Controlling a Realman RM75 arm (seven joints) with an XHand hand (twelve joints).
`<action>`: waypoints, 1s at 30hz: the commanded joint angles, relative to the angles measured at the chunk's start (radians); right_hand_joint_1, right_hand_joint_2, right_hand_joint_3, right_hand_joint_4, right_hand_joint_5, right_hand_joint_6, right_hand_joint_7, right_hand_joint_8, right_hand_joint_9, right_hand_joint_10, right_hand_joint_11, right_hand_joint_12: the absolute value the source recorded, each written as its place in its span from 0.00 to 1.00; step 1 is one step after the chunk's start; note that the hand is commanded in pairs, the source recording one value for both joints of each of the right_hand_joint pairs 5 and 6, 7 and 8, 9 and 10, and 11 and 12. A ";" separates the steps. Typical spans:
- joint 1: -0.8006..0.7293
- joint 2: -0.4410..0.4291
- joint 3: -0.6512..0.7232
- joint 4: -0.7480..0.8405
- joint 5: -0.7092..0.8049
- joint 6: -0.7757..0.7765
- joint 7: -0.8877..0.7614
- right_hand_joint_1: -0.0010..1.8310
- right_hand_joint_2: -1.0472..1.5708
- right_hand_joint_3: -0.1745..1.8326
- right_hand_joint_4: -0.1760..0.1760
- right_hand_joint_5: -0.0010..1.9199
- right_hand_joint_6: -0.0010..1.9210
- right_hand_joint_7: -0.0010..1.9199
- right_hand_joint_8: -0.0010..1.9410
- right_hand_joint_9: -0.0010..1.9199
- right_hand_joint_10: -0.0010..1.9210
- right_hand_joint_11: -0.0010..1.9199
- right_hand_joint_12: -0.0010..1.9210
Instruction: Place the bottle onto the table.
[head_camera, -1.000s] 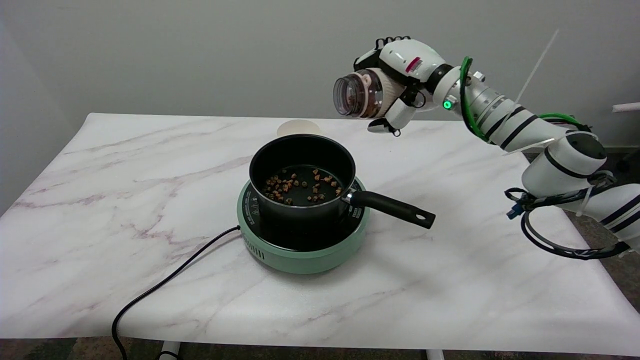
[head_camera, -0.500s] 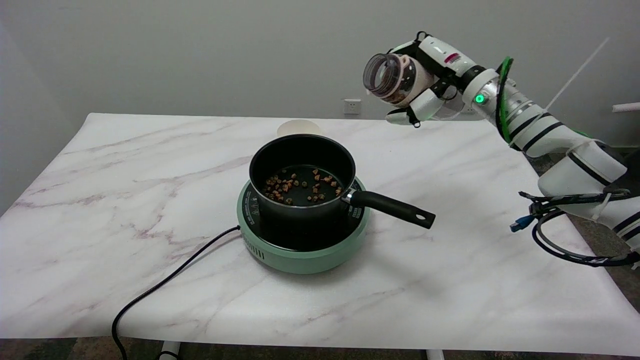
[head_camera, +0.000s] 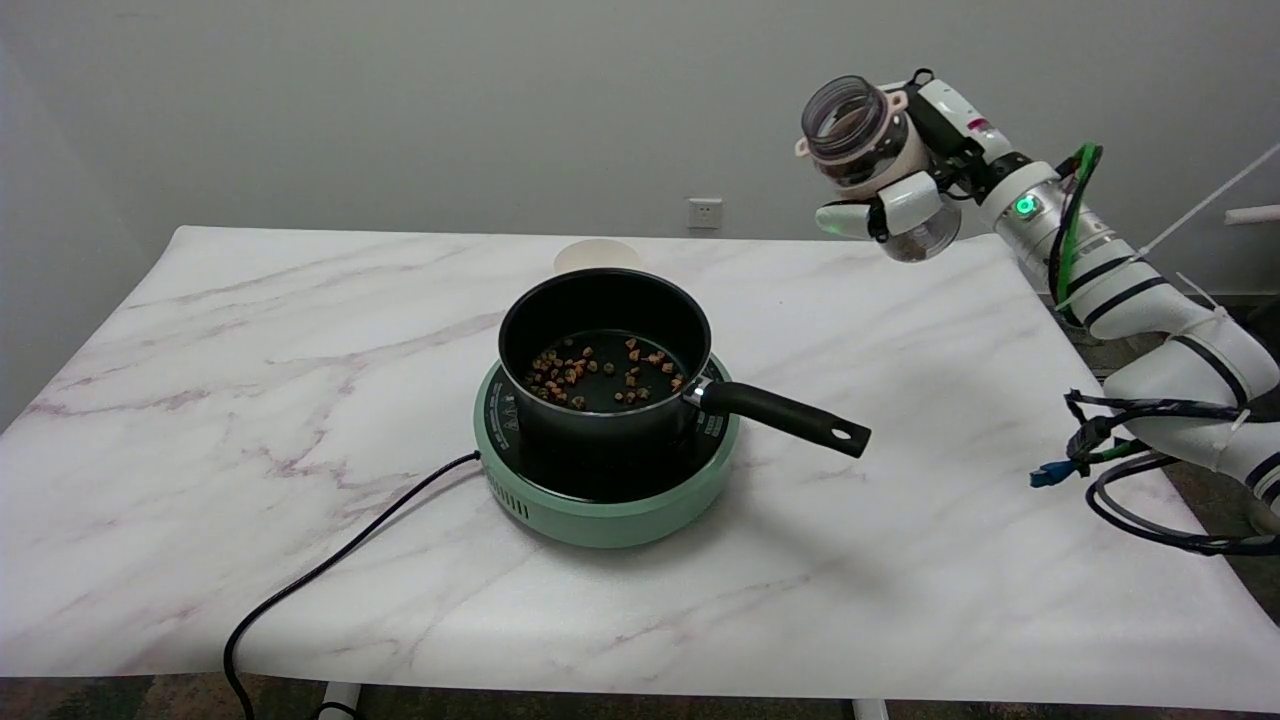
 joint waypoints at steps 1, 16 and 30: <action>-0.053 -0.029 -0.013 -0.198 0.371 0.209 0.003 0.83 0.83 0.44 0.50 1.00 1.00 1.00 0.99 0.71 0.71 0.65 0.65; -0.083 -0.050 -0.083 -0.301 0.562 0.292 0.003 0.83 0.83 0.45 0.50 1.00 1.00 1.00 0.99 0.71 0.71 0.65 0.65; -0.070 -0.107 -0.146 -0.453 0.627 0.376 0.021 0.83 0.83 0.45 0.50 1.00 1.00 1.00 0.99 0.70 0.70 0.65 0.65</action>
